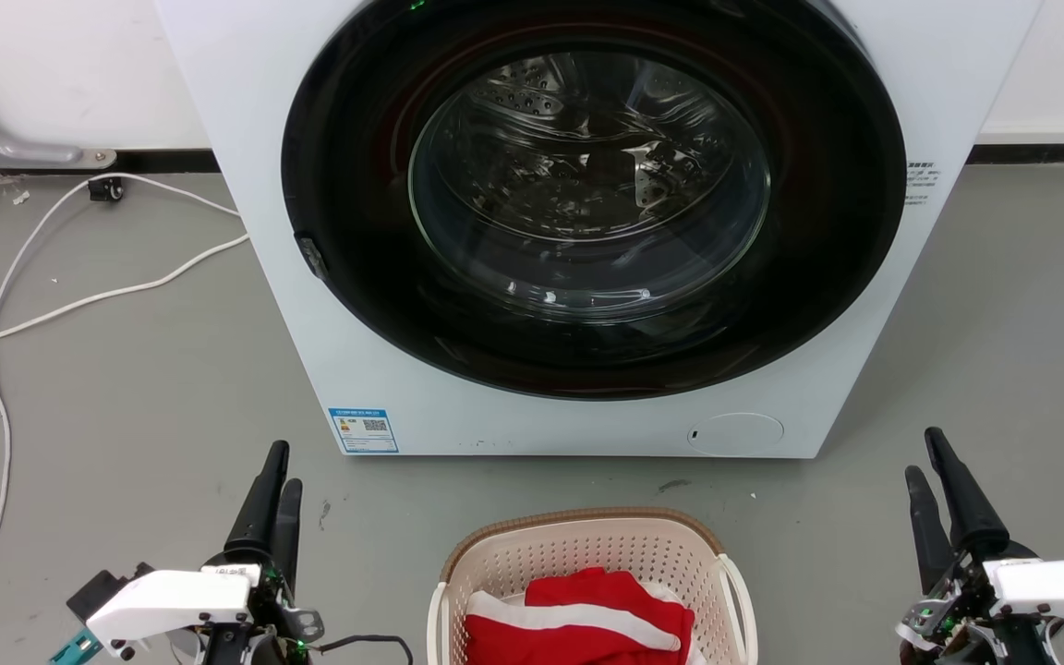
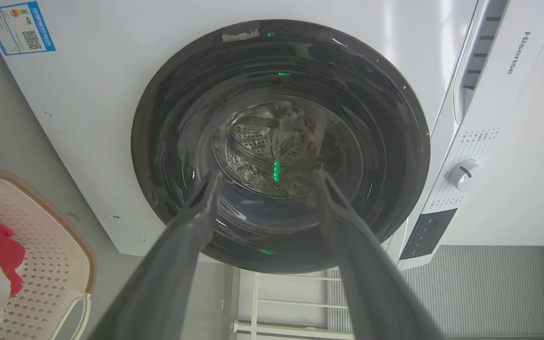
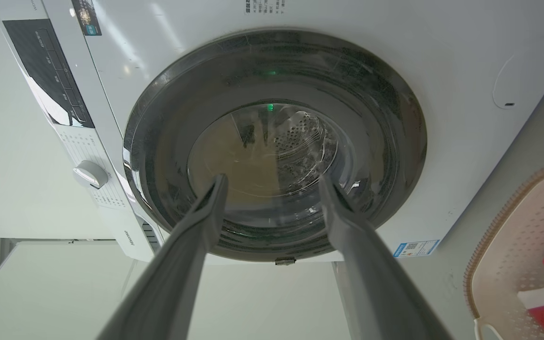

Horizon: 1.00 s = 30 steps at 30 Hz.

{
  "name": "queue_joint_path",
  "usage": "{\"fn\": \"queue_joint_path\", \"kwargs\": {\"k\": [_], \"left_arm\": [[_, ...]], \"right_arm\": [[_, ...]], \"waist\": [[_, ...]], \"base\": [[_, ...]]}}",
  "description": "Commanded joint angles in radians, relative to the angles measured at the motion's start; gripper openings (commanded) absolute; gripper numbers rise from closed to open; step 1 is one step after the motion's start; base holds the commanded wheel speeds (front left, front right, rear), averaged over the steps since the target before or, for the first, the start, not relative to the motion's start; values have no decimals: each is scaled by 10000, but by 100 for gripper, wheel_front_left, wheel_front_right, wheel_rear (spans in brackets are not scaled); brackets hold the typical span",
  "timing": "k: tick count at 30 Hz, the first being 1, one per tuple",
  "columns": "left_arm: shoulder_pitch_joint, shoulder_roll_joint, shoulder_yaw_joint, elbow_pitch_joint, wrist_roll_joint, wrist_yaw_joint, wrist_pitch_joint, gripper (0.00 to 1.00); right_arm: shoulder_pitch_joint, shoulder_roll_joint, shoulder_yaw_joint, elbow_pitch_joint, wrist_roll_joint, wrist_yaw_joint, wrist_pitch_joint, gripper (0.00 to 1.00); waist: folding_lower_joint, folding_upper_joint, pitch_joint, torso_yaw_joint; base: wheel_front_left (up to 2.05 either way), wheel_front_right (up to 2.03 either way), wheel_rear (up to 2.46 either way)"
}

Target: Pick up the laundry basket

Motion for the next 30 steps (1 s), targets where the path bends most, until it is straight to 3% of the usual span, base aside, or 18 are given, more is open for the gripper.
{"fn": "queue_joint_path", "kwargs": {"k": [1,7,23,30], "left_arm": [[-172,43,-80,-276,275,-17,-138,100],[-126,51,-175,-518,1573,-17,-415,100],[-12,80,-627,-960,5763,80,-1075,100],[-26,239,-876,-954,7055,232,-1292,100]], "right_arm": [[-1,-40,48,-294,-241,2,-133,100],[144,-98,18,-512,-1404,2,-415,100],[584,-35,-196,-1377,-6163,2,-940,100],[724,-15,-156,-1644,-7424,2,-983,100]], "waist": [[0,-1,-6,2],[0,-1,-19,-4],[0,-1,-62,18],[0,-1,-75,15]], "base": [[0,0,0],[0,0,0],[0,0,0],[0,0,0]]}}
